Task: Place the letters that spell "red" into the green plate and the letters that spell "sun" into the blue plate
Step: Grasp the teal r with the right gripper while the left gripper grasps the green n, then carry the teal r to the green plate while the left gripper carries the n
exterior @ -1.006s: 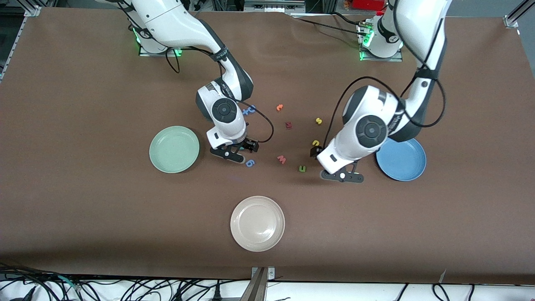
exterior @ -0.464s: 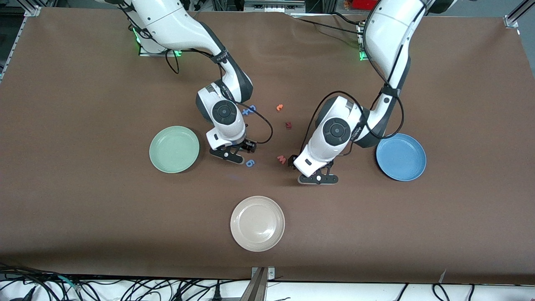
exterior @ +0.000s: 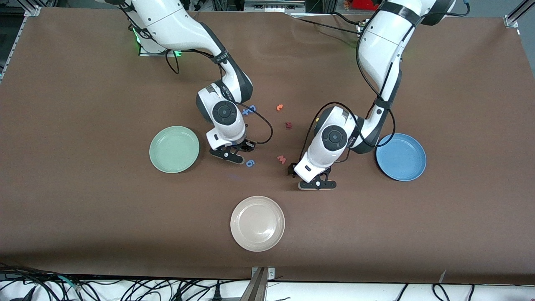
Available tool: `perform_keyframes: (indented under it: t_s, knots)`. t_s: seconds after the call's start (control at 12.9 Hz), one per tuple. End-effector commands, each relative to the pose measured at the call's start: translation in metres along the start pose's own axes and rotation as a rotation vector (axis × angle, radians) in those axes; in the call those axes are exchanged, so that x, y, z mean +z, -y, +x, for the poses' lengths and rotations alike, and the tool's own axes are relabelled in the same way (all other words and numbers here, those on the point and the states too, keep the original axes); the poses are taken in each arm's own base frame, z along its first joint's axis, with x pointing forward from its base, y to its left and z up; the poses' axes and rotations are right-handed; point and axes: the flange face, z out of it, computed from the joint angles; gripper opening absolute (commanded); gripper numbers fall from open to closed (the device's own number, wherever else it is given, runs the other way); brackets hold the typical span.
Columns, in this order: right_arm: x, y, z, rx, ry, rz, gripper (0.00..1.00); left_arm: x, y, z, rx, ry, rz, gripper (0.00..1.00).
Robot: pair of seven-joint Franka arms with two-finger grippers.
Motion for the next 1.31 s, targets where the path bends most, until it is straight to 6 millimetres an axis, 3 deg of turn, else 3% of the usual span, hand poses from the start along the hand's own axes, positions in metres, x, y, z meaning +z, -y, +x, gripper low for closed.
perform_keyframes:
  t_s: [0.0, 0.39, 0.62, 0.93, 1.08, 1.24]
  knots:
    - [0.002, 0.003, 0.000, -0.008, -0.013, 0.001, 0.26, 0.005, -0.008, -0.011, 0.001, 0.003, 0.012, 0.97]
    - [-0.003, 0.002, 0.004, -0.007, -0.017, 0.006, 0.24, 0.013, -0.014, -0.026, 0.050, -0.005, 0.077, 0.96]
    - [-0.009, 0.003, 0.006, -0.012, -0.022, 0.012, 0.24, 0.013, -0.013, -0.026, 0.050, 0.000, 0.081, 0.86]
    - [-0.060, -0.012, 0.036, 0.019, -0.067, 0.030, 0.24, 0.011, -0.015, -0.027, 0.045, 0.002, 0.081, 0.44]
    - [-0.083, -0.038, 0.057, -0.027, -0.061, -0.020, 0.24, 0.012, -0.020, -0.031, 0.038, 0.002, 0.081, 0.32]
    - [-0.095, -0.073, 0.083, -0.099, -0.041, -0.076, 0.25, 0.012, -0.020, -0.031, 0.036, 0.003, 0.082, 0.13]
